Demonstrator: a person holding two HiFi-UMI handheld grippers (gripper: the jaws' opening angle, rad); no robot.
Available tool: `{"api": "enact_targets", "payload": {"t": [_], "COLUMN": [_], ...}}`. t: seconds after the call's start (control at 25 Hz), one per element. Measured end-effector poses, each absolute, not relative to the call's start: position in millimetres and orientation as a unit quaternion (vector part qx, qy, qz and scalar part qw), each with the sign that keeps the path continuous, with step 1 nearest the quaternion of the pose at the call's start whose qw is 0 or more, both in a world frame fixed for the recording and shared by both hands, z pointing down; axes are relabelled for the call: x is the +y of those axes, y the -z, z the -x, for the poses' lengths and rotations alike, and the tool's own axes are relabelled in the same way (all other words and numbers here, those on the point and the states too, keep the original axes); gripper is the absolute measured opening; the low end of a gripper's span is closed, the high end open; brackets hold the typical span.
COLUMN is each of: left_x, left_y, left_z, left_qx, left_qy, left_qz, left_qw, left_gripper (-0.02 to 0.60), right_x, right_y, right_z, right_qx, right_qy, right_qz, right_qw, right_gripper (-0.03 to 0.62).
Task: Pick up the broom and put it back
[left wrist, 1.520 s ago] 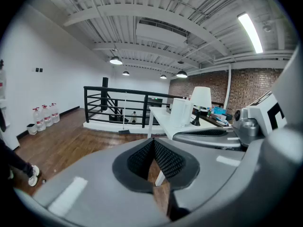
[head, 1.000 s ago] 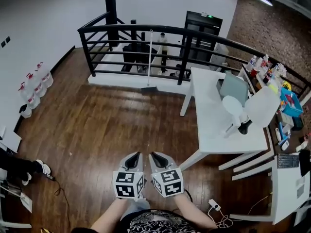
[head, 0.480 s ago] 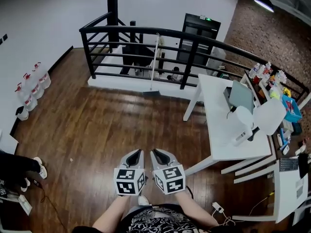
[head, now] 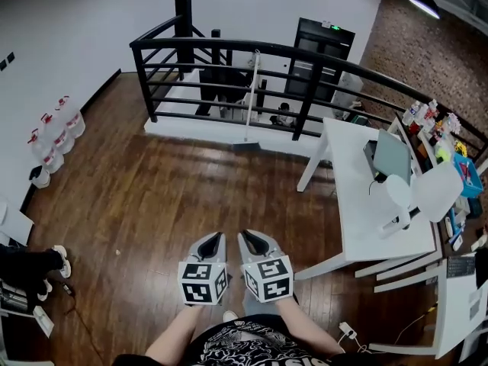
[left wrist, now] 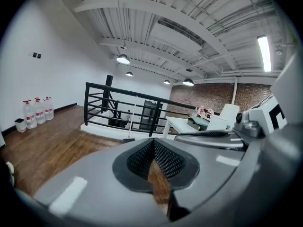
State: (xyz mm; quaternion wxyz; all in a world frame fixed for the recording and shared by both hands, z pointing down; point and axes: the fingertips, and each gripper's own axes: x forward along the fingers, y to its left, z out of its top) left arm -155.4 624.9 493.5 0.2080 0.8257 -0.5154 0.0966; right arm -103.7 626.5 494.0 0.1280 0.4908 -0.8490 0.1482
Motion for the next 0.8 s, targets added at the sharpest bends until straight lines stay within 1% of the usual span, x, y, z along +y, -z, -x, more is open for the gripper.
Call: {"api": "enact_targets", "payload": {"t": [0.36,0.6,0.8], "left_x": [527,447,389], "left_y": [-484,-472,-476], "left_z": [143,106,73], "left_qx": [-0.532,-0.535,-0.533], "left_qy": [-0.107,-0.107,-0.113], "left_qz": [-0.818,-0.819,-0.818], "left_qw": [0.188,0.177,0.184], "left_gripper": [0.005,0.005,0.005], "right_x": [522,447,388], "right_y": [-481,-473,-474], "right_z": [94,64,32], "right_qx": [-0.863,-0.867,-0.866], "right_qy": [-0.14,-0.132,-0.136], "right_qz": [-0.476,-0.472,-0.474], "right_qw": [0.099,0.091,0.088], "right_gripper": [0.011,0.01,0.01]}}
